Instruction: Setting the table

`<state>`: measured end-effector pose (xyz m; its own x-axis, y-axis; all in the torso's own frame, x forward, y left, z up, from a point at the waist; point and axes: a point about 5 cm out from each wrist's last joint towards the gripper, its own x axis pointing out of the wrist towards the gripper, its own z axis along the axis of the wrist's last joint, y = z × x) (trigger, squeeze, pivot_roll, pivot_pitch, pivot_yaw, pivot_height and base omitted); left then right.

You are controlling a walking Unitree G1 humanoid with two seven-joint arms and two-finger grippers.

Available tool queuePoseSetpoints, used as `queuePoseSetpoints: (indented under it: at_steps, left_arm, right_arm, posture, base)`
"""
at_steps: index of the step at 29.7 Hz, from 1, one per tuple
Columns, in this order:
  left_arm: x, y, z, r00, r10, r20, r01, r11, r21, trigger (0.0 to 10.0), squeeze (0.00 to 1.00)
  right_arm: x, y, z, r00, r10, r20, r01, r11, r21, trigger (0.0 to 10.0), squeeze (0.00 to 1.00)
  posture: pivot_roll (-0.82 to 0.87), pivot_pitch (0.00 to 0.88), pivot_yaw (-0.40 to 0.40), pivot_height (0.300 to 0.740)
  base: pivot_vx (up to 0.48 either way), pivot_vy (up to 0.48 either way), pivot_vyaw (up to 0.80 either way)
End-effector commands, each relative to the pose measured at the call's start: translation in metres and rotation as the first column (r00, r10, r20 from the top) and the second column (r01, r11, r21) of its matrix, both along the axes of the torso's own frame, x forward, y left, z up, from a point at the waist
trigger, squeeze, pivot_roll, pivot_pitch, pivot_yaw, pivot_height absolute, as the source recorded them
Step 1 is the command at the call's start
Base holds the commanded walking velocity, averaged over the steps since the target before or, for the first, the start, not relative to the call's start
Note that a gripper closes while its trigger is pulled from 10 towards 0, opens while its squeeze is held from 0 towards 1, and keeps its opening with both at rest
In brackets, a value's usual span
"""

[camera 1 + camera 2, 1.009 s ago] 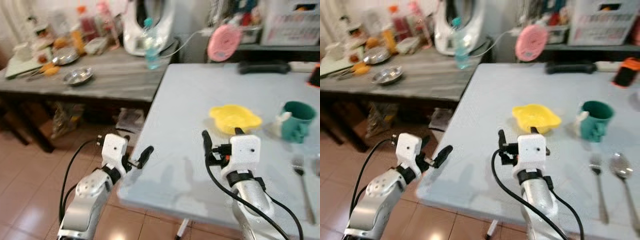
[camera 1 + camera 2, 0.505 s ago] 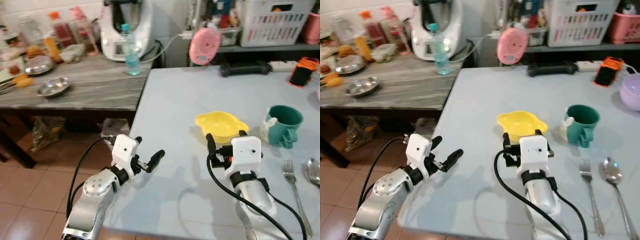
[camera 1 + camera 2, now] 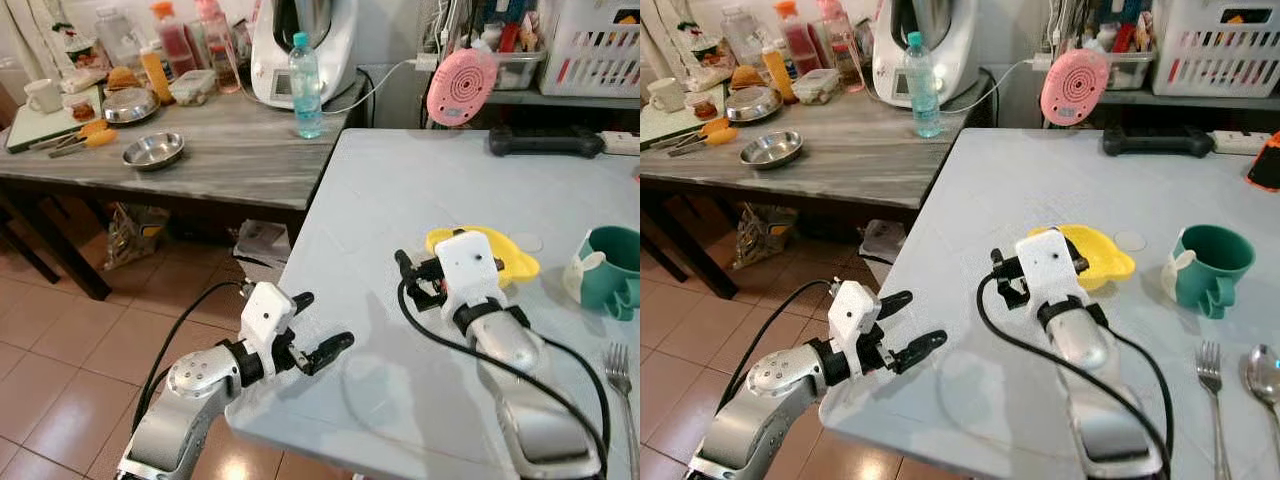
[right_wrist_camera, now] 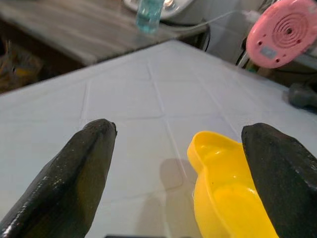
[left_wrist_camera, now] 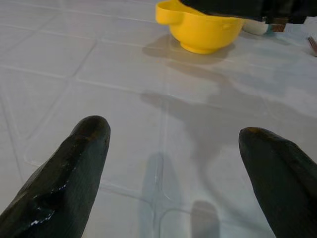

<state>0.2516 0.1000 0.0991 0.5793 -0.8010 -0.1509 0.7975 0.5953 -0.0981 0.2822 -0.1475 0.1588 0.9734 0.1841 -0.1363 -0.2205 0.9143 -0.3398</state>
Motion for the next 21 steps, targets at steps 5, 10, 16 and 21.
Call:
queuePoseSetpoints:
  at_steps: [5,10,16,21]
  left_arm:
    - [-0.001,0.0,0.005,1.0,-0.025,0.007,0.025,1.0,0.008,10.0,0.0]
    - [-0.002,-0.002,0.004,0.999,-0.046,-0.007,0.046,0.999,0.003,10.0,0.0]
    - [0.0,-0.007,0.006,0.996,-0.09,-0.007,0.09,0.996,-0.008,10.0,0.0]
    - [0.001,-0.008,0.007,0.996,-0.094,-0.006,0.094,0.996,-0.006,10.0,0.0]
  right_arm:
    - [-0.002,-0.005,0.007,0.999,-0.011,-0.047,0.008,0.999,-0.048,10.0,0.0]
    - [-0.003,-0.02,0.004,0.995,-0.048,-0.091,0.04,0.996,-0.085,10.0,0.0]
    - [-0.002,-0.037,-0.003,0.983,-0.059,-0.174,0.035,0.989,-0.14,10.0,0.0]
    - [-0.003,-0.049,-0.009,0.971,-0.065,-0.229,0.031,0.989,-0.147,10.0,0.0]
  posture:
    - [-0.15,0.038,0.088,0.74]
    - [-0.16,0.036,0.092,0.74]
    - [-0.18,0.029,0.096,0.74]
    - [-0.18,0.027,0.091,0.74]
  base:
    - [0.0,0.0,0.0]
    - [0.0,0.0,0.0]
    - [0.0,0.0,0.0]
    - [0.0,0.0,0.0]
